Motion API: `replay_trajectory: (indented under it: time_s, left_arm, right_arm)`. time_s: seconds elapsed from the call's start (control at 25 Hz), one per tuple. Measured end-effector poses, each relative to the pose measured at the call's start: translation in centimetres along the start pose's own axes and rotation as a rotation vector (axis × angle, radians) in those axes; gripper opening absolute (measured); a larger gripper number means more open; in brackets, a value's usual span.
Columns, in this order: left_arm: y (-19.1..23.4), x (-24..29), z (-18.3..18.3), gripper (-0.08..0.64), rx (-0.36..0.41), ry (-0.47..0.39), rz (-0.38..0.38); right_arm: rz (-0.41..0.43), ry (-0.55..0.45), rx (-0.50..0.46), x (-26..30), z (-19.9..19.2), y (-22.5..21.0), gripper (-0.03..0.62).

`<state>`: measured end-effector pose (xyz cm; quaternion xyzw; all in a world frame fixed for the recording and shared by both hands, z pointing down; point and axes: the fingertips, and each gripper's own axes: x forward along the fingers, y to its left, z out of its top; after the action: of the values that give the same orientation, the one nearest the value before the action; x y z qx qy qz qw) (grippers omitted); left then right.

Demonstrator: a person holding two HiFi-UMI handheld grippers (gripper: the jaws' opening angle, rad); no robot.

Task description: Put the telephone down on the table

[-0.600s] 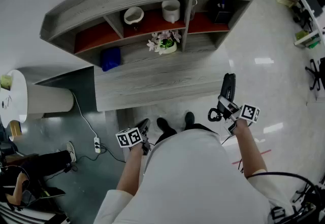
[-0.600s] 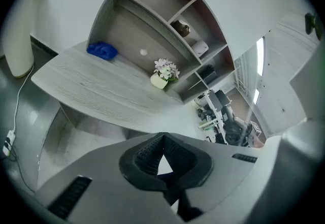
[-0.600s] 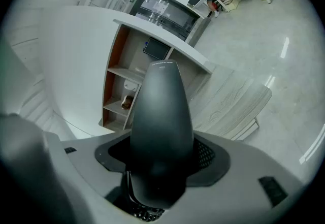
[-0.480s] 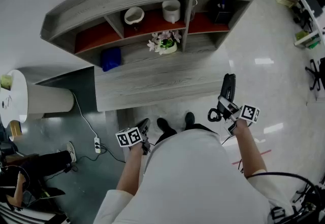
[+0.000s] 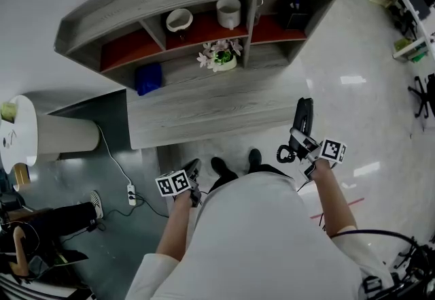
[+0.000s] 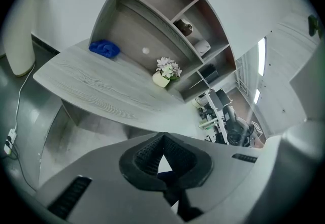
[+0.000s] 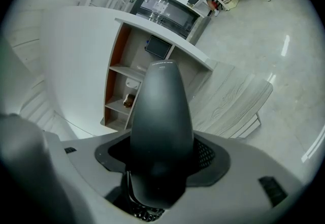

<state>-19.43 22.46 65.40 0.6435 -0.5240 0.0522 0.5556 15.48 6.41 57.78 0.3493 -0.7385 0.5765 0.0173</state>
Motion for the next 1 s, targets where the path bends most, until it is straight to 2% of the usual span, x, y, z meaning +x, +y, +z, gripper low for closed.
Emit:
replay_trajectory:
  time_s: [0.08,0.2,0.36,0.48,0.6,0.84,0.96,1.0]
  left_arm:
    - [0.0,0.1,-0.5,0.011,-0.01,0.012,-0.012]
    - [0.1,0.3,-0.9,0.011,-0.014,0.024,-0.021]
    - [0.1,0.4,-1.0,0.011,-0.006,0.034,-0.032]
    - [0.5,0.2,-0.9,0.011,-0.004,0.039,-0.04]
    - [1.3,-0.2,-0.6,0.011,0.001,0.043,-0.046]
    - [3.4,-1.5,0.1,0.011,0.01,0.056,-0.053]
    - [4.6,-2.3,0.4,0.011,0.019,0.063,-0.058]
    - [5.0,-2.5,0.5,0.011,0.023,0.065,-0.057]
  right_arm:
    - [0.049,-0.006,0.012,0.3,-0.2,0.9,0.304]
    - [0.003,-0.006,0.02,0.1,-0.4,0.5,0.304]
    - [-0.01,-0.016,0.017,0.3,-0.5,0.6,0.304]
    - [0.021,-0.032,0.031,0.8,-0.7,1.4,0.304]
    - [-0.005,-0.039,0.002,1.1,-1.0,1.5,0.304]
    - [0.008,-0.073,0.021,2.2,-2.2,2.7,0.304]
    - [0.06,-0.104,0.021,3.0,-2.7,3.8,0.304]
    - [0.054,-0.11,0.025,3.2,-2.9,3.9,0.304]
